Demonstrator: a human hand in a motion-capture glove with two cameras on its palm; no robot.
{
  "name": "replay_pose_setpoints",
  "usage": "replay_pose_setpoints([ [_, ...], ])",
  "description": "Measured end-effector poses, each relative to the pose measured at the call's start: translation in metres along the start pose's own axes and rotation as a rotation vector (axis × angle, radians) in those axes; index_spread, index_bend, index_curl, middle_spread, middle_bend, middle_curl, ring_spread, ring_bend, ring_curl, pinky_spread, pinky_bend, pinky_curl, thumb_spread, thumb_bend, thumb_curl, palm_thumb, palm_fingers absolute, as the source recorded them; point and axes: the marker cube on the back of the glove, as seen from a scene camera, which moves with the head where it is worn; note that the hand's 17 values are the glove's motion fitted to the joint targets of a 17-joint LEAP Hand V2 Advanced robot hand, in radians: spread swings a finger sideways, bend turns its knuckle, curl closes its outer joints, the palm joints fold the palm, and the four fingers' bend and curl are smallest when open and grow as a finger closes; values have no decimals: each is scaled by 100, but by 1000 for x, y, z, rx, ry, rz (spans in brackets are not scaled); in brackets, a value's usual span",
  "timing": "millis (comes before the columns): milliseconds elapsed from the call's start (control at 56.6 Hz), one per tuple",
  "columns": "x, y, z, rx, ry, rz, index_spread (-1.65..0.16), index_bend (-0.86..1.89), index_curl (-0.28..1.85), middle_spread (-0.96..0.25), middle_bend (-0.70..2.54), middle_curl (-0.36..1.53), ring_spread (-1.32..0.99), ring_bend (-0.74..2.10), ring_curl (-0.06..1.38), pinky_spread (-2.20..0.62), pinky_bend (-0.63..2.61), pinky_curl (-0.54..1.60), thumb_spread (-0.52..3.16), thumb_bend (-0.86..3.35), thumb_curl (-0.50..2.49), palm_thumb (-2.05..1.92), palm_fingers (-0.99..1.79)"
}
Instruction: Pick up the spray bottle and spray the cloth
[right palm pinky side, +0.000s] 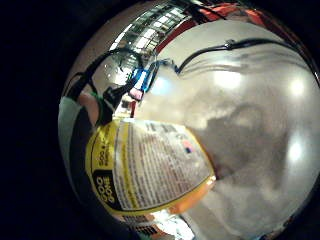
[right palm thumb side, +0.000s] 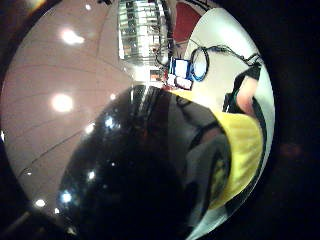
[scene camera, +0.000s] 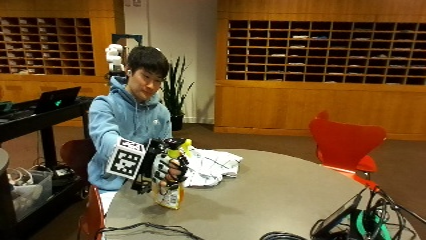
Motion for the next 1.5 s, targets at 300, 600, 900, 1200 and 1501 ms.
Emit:
replay_pose_setpoints([
  [300,-60,2,20,-437,612,-178,-20,34,46,-15,55,48,-19,56,40,-19,28,35,34,-3,66,99,137],
  [600,-138,31,46,-594,1126,-255,-20,37,50,-15,58,49,-20,56,42,-24,30,36,23,-3,71,97,138],
  [900,-193,66,75,-580,1555,-273,-20,39,51,-16,58,49,-20,56,43,-26,31,37,19,-4,73,95,138],
  [1200,-164,86,106,-678,1734,-224,-20,40,52,-16,58,49,-20,56,44,-27,32,37,19,-3,75,94,139],
  [1501,-173,90,107,-653,1750,-243,-20,40,52,-16,59,49,-20,56,44,-28,32,37,18,-4,76,93,139],
])
